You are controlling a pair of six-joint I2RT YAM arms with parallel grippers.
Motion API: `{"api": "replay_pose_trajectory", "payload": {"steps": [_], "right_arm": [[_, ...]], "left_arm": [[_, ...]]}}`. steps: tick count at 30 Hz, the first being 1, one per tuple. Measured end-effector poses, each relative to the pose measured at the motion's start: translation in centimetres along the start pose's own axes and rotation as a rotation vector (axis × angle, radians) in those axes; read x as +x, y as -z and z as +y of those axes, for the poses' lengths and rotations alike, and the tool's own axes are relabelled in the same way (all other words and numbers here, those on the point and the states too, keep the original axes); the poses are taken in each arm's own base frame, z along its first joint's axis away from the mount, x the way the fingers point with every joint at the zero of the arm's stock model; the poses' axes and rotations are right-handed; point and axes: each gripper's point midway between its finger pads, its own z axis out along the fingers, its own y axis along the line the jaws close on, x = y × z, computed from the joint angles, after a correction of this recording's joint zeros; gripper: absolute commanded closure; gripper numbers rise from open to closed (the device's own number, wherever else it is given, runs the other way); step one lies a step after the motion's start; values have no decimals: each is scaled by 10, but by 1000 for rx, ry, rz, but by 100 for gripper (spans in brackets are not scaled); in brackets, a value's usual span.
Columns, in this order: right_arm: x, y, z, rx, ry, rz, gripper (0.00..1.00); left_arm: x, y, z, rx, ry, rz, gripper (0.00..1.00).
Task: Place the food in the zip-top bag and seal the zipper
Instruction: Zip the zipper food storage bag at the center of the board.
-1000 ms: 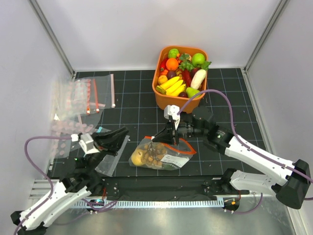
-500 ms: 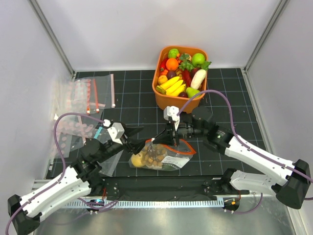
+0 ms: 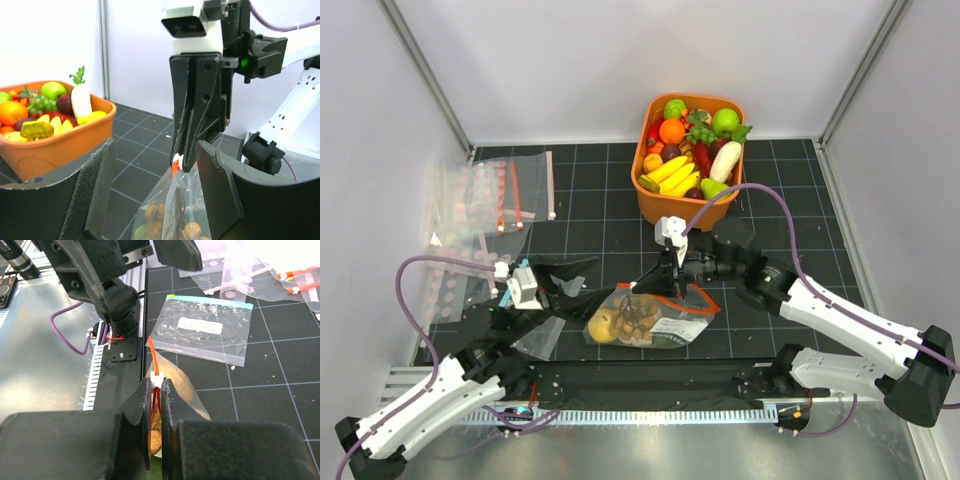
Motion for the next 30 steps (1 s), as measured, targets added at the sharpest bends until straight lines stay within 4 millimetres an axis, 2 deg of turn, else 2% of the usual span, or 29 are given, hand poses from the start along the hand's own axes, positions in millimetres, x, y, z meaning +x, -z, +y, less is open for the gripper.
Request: {"api": "replay_pose_trajectory", "payload": {"steps": [3,9,12,15,16,17,22,30], "right_arm": [[0,0,0,1,0,0,99],[0,0,0,1,0,0,99],[1,0,0,2,0,3,99],[0,0,-1,7,2,2,99],[0,0,-2,8,2,2,99],[0,0,-2,10,2,2,99],[1,2,-5,22,3,2,99],[-4,0,-2,5,18,-14,99]], "left_arm": [[1,-3,-2,14,1,2,31],[40,-14,1,26,32,143,34],[47,-17,0,31,43,176,42],[49,-19,-2,42,53,186,64],[50,-19,-4,54,59,190,93],[51,-19,-7,67,70,192,100],[50,-20,-17,133,60,190,100],[37,-12,-15,108,43,143,100]]}}
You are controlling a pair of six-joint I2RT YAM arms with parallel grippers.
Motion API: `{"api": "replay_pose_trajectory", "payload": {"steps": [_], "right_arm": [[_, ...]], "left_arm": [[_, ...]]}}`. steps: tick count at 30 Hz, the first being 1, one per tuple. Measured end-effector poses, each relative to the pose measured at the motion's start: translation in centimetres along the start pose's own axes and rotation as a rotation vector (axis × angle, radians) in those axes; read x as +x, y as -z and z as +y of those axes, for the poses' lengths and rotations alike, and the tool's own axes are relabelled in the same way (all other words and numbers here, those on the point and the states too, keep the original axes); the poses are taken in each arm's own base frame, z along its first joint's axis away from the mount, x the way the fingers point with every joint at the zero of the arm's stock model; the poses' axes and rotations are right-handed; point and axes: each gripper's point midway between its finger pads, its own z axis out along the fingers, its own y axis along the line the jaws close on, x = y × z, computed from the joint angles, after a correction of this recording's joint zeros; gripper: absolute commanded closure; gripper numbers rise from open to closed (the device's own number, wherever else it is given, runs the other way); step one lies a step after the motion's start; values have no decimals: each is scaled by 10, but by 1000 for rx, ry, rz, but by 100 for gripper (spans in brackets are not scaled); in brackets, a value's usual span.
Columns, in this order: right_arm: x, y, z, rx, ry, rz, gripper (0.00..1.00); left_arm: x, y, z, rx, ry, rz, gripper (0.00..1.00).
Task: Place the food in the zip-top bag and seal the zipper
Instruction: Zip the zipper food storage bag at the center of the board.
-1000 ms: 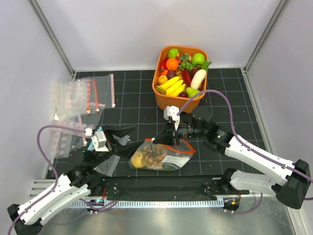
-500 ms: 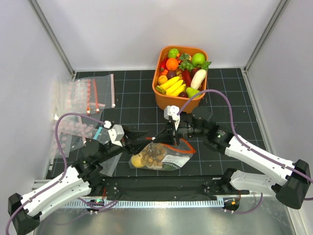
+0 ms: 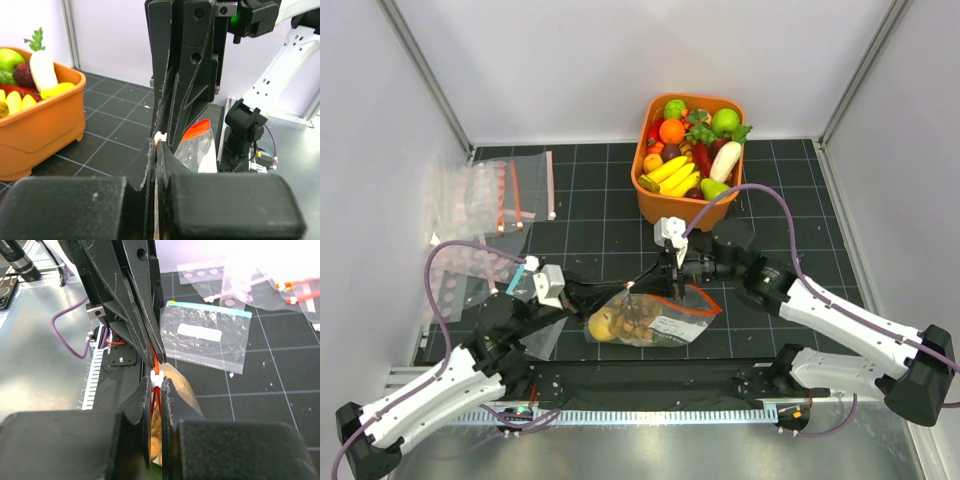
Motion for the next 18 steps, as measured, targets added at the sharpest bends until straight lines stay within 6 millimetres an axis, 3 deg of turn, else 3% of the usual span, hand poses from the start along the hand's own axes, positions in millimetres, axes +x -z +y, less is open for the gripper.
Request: {"api": "replay_pose_trajectory", "payload": {"steps": [9,18], "right_arm": [[-3,-4,1,-7,9,-7,99],[-4,1,-3,32,-3,41,99]], "left_arm": [[-10,24,11,-105,-21,-85,100],[-13,30,29,-217,-20,-99,100]]}}
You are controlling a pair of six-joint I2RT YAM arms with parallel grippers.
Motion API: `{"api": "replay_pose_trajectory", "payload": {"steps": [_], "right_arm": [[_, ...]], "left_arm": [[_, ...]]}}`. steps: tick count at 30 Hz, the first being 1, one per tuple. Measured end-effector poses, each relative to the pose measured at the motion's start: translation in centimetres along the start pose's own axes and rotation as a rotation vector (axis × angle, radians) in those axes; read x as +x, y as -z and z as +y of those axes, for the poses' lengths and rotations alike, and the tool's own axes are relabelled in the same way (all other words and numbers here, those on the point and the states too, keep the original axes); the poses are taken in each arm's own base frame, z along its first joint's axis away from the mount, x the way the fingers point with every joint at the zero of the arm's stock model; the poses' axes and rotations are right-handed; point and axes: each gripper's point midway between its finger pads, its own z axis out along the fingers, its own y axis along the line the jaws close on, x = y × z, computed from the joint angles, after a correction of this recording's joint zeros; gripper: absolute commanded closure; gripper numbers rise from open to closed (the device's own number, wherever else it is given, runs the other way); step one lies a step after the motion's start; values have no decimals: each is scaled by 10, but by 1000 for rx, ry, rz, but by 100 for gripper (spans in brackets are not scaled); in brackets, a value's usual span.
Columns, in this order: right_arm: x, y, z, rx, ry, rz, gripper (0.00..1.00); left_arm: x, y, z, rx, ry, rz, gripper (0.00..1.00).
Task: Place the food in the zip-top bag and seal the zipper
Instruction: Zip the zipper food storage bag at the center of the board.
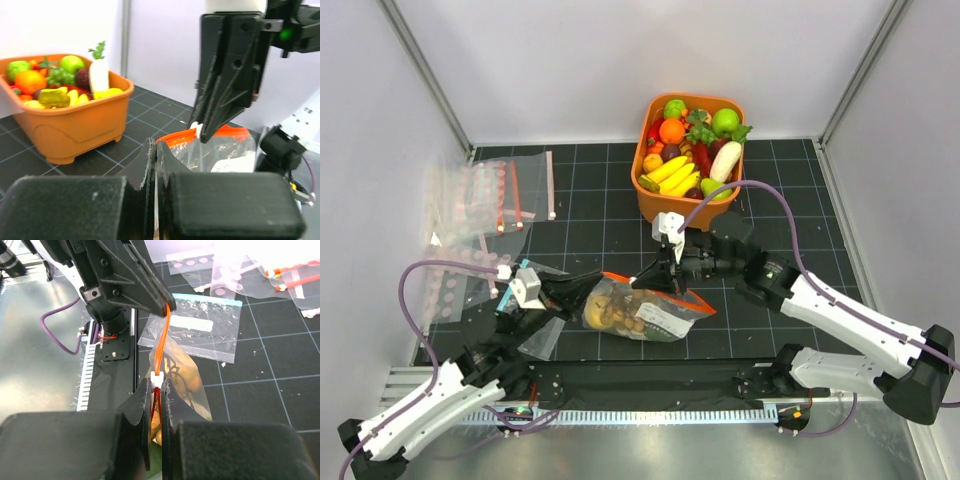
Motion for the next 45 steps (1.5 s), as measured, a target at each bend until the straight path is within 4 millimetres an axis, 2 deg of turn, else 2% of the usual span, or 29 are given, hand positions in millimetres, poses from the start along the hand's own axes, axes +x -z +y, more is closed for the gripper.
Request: {"api": "replay_pose_trajectory", "payload": {"steps": [7,13,20,25,31,39,45], "right_arm": [[3,-2,-9,36,-11,32,99],[14,-7,-22,88,-58,103,99],[17,-5,-33,152,-99,169,99],[20,-1,-48,250,-154,252,99],[29,18,-63,406,-200,327,99],[25,45,-60,507,-234,328,99],[35,57,-56,534,-263,373,99]], "left_arm": [[-6,18,35,-209,11,-23,100],[-5,37,66,-404,21,-30,99],[-4,50,85,-523,8,-26,100],[-9,56,92,-565,-5,-40,100],[-5,58,93,-575,-13,-20,100],[-2,58,92,-567,-12,-7,100],[-2,59,92,-573,-12,-10,100]]}}
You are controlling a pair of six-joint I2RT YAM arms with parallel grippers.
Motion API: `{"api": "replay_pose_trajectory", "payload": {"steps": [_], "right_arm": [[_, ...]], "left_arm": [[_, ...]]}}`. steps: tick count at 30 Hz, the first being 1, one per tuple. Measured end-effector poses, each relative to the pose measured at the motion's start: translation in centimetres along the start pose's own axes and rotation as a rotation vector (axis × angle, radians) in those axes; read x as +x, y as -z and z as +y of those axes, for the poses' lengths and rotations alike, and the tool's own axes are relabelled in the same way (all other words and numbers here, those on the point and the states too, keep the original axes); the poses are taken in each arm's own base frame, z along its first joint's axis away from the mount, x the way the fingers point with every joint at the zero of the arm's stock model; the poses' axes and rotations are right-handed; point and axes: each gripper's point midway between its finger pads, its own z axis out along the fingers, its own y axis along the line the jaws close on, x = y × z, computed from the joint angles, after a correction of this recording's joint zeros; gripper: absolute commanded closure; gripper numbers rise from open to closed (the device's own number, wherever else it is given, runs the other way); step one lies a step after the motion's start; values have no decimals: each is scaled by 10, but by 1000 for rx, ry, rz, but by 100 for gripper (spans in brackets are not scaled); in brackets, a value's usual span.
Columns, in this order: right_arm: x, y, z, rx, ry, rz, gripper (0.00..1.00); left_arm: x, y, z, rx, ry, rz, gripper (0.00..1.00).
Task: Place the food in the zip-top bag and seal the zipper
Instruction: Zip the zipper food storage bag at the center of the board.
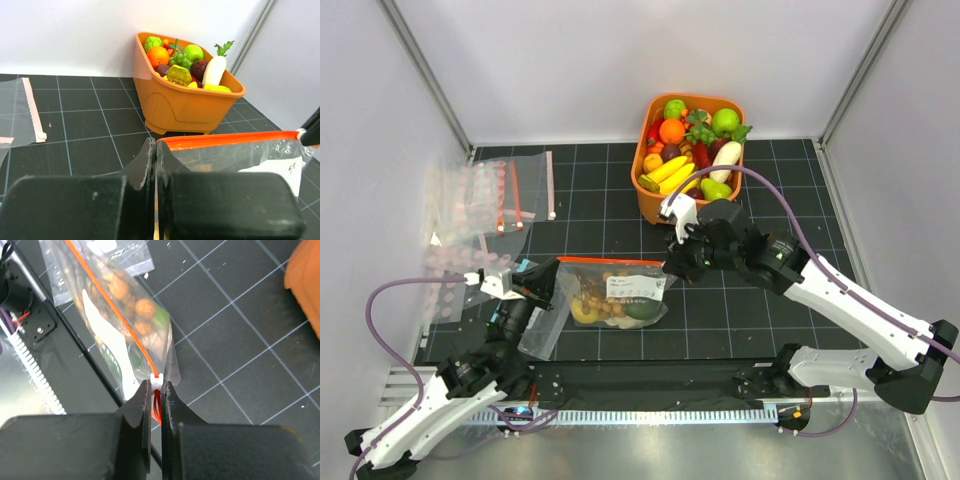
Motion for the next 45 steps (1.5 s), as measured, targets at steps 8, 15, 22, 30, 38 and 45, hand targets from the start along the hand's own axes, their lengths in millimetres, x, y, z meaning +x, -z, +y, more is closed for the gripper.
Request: {"api": "replay_pose_trajectory", "payload": {"steps": [8,15,22,30,38,45], "right_arm": [[6,4,11,-53,2,22,99],[17,6,7,-26,-12,66,99],[24,10,2,7,-17,92,99],[13,29,2,23,-12,18,99],[-3,16,-23,159,-33,-60,99],[-7,-4,-68,326,-99,-109,99]], "left_arm": [[-2,1,3,-18,2,-7,100],[-3,2,3,-14,4,-9,99],[-2,2,2,-12,3,-7,100],[-3,2,-2,15,4,-7,100],[-3,-10,-2,-22,-27,-11,99],[22,-41,1,-117,-144,92,100]]}}
